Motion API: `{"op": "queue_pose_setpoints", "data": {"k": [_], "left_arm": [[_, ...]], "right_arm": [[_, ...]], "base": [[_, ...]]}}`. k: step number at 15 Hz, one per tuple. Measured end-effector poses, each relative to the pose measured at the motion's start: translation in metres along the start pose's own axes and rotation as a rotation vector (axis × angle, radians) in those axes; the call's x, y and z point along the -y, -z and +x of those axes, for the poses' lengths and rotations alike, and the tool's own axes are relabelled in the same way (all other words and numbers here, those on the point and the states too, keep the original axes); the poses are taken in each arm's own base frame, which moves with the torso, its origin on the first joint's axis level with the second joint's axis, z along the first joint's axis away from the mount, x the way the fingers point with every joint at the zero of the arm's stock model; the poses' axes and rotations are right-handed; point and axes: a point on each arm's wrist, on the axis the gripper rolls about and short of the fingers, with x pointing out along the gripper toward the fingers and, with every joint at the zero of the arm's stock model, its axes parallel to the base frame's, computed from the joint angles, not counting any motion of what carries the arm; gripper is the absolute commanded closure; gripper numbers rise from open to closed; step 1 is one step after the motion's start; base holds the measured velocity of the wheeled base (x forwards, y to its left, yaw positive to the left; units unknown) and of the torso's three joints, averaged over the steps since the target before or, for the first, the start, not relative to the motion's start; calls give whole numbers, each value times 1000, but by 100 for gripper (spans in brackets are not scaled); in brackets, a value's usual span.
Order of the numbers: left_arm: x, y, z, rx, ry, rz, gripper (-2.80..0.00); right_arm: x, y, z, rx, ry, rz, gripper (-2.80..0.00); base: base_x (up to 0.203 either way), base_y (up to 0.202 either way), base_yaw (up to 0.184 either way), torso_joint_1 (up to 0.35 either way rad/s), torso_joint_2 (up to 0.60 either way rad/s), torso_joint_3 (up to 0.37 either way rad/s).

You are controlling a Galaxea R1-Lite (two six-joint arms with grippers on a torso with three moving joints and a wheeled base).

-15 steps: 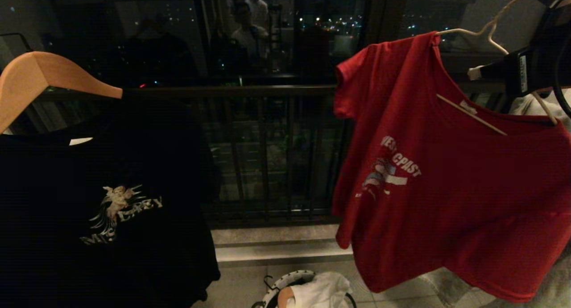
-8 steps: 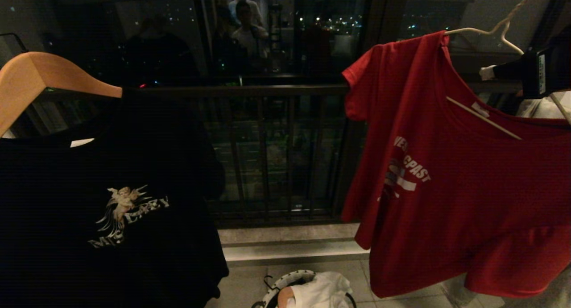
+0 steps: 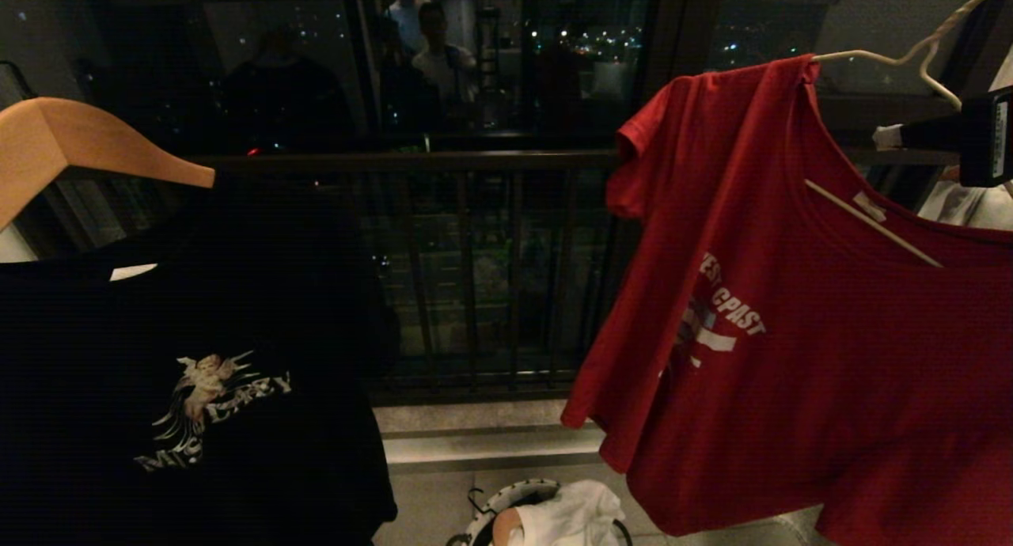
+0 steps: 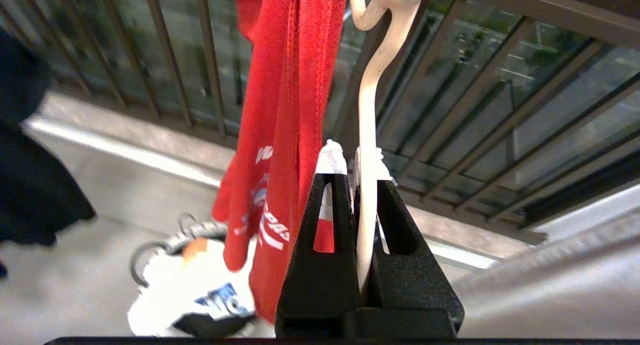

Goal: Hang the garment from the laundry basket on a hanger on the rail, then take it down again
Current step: Take the clothes off the clothes rack

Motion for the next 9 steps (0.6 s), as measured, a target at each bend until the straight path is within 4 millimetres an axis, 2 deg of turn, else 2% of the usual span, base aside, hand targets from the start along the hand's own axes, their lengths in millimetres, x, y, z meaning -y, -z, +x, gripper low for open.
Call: {"op": "queue_pose_setpoints", "data": {"k": [4, 9], "left_arm": [[0, 0, 0, 0, 0, 0, 0], [0, 0, 0, -2, 0, 1, 0]], "right_arm": [[-2, 1, 5, 88, 8, 13, 0], [-4, 8, 10, 116, 5, 5, 0]], "base": [[0, 0, 0, 0, 0, 0], [0, 0, 0, 0, 0, 0]]}}
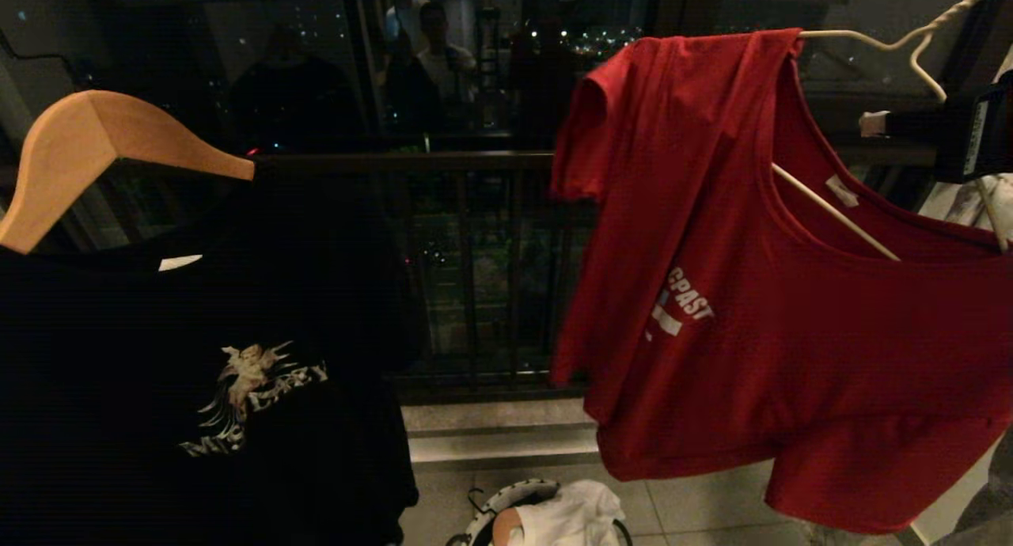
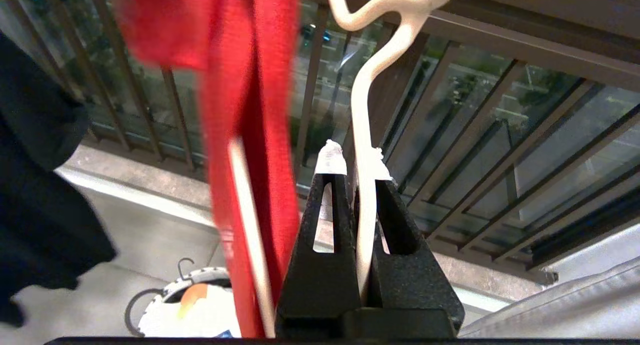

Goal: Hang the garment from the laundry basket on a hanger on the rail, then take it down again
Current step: Take the clothes off the clothes rack

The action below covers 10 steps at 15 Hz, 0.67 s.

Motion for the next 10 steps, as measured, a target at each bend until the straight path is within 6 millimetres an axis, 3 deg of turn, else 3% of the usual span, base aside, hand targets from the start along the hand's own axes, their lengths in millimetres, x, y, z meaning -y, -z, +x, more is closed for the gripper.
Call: {"op": "queue_pose_setpoints", "data": {"k": [10], "left_arm": [[0, 0, 0, -1, 0, 0, 0]], "right_arm": [[2, 8, 17, 3, 59, -68, 0]], "base": [[0, 0, 0, 0, 0, 0]]}}
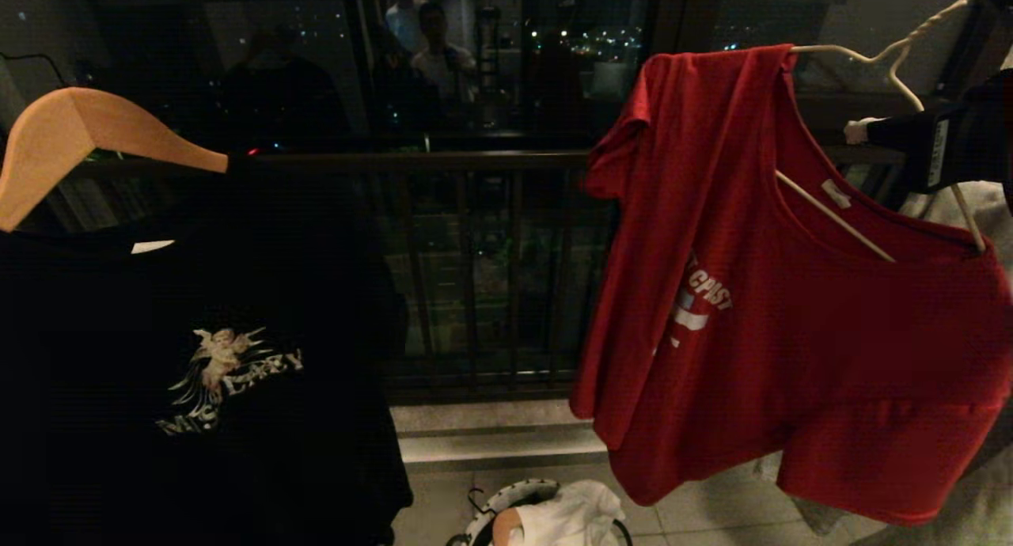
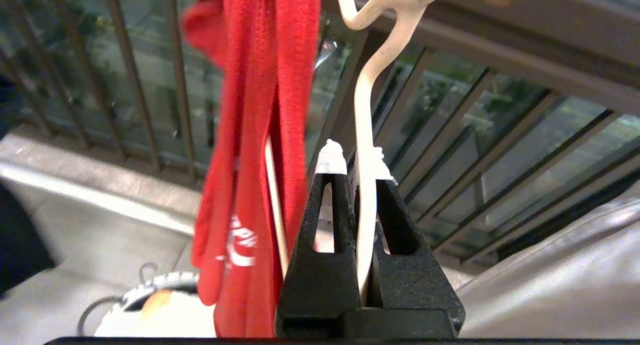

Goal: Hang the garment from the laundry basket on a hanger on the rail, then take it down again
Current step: Take the clothes off the clothes rack

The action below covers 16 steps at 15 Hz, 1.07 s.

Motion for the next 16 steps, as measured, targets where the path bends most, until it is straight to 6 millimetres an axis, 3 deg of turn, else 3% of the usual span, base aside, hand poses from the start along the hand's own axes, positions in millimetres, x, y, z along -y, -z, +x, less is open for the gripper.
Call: {"op": "queue_pose_setpoints", "data": {"k": [4, 8, 11, 16], "left_arm": [[0, 0, 0, -2, 0, 1, 0], [0, 0, 0, -2, 0, 1, 0], [0, 0, 0, -2, 0, 0, 0], [0, 0, 0, -2, 0, 0, 0]], "right_arm": [[0, -2, 4, 37, 8, -19, 0], [0, -10, -5, 93, 15, -33, 0], [-5, -9, -23, 105, -5, -31, 0], [-22, -13, -74, 196, -78, -39, 0]], "base": [[0, 0, 0, 0, 0, 0], [0, 0, 0, 0, 0, 0], [0, 0, 0, 0, 0, 0], [0, 0, 0, 0, 0, 0]]}}
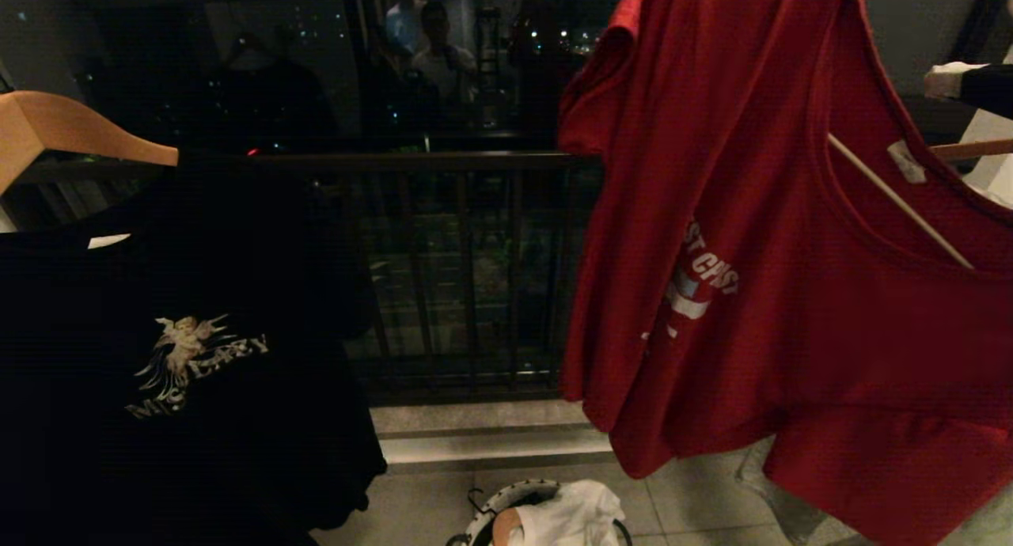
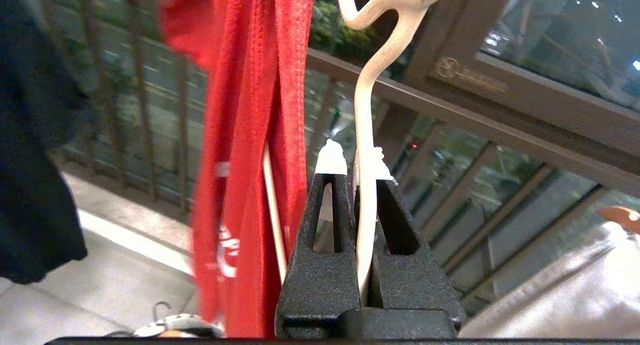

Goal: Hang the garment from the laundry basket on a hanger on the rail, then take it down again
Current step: Take the clothes off the clothes rack

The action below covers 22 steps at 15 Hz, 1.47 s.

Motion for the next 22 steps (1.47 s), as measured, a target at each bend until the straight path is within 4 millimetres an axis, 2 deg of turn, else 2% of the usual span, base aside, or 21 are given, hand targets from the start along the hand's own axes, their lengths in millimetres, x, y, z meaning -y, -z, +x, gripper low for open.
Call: {"op": "queue_pose_setpoints", "data": {"k": [2, 4, 10, 14, 17, 20, 22], "left_arm": [[0, 0, 0, 0, 0, 0, 0], [0, 0, 0, 0, 0, 0, 0], [0, -4, -1, 17, -11, -19, 0], [1, -47, -7, 48, 95, -36, 0], [4, -91, 6, -4, 257, -41, 0], [6, -146, 40, -69, 419, -53, 0], [10, -179, 74, -117, 531, -62, 0]], "right_arm": [[-7, 9, -14, -11, -34, -5, 0], [-16, 29, -22, -57, -79, -6, 0], [-34, 82, -27, -196, -247, 24, 0], [-38, 97, -9, -256, -318, 44, 0], [-35, 103, 15, -302, -325, 57, 0], [-32, 114, 38, -341, -333, 45, 0], [-31, 121, 52, -371, -340, 34, 0]], "base": [[0, 0, 0, 0, 0, 0], [0, 0, 0, 0, 0, 0], [0, 0, 0, 0, 0, 0], [0, 0, 0, 0, 0, 0], [0, 0, 0, 0, 0, 0], [0, 0, 0, 0, 0, 0], [0, 0, 0, 0, 0, 0]]}}
